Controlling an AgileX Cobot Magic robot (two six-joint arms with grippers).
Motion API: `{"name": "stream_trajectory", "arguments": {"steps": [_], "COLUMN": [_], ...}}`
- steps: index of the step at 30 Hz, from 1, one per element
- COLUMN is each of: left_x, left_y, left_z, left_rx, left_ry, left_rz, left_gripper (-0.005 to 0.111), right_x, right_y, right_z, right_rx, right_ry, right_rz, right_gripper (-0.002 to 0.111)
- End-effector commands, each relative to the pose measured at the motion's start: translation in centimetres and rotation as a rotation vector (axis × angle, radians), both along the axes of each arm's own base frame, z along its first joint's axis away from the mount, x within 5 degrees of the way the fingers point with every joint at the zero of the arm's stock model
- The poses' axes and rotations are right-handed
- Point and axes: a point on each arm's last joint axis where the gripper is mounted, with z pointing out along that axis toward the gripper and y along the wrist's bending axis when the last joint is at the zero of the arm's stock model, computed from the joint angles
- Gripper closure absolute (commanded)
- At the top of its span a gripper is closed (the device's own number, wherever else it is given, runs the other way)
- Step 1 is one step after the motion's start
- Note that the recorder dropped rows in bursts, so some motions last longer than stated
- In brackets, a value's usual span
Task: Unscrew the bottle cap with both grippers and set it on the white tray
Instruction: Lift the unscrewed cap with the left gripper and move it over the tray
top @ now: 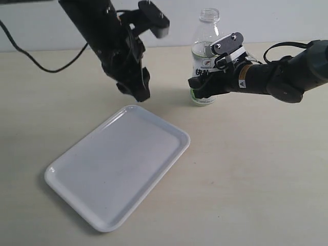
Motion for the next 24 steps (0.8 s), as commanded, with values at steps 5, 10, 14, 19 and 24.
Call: {"name": "stream_trajectory", "arguments": {"steps": [5, 10, 14, 19, 24], "left_x": [-1.2, -1.1, -1.0, -0.9, -0.9], "left_y": [1.0, 0.9, 0.9, 0.9, 0.9], "left_z": [-6.3, -8.4, -10.8, -12.2, -12.6], "left_rx": [0.041, 0.069, 0.104, 0.12, 0.128], "left_ry": [0.016, 0.057, 0.104, 0.121, 0.117], "left_rz": [-0.053, -0.053, -0.07, -0.076, -0.102], "left_gripper": [0.107, 0.107, 0.107, 0.107, 0.072], "right_x": [0.2, 0.2, 0.2, 0.2, 0.2], "right_y": [0.0, 0.0, 0.0, 0.0, 0.0], "right_z": [0.7, 0.7, 0.7, 0.7, 0.7], "right_rx": [-0.001, -0.001, -0.014, -0.014, -0.014], "right_ry": [-0.024, -0.024, -0.032, -0.032, -0.032], "right_rz": [0.007, 0.007, 0.015, 0.015, 0.015], "right_gripper": [0.108, 0.108, 0.108, 0.108, 0.108]}}
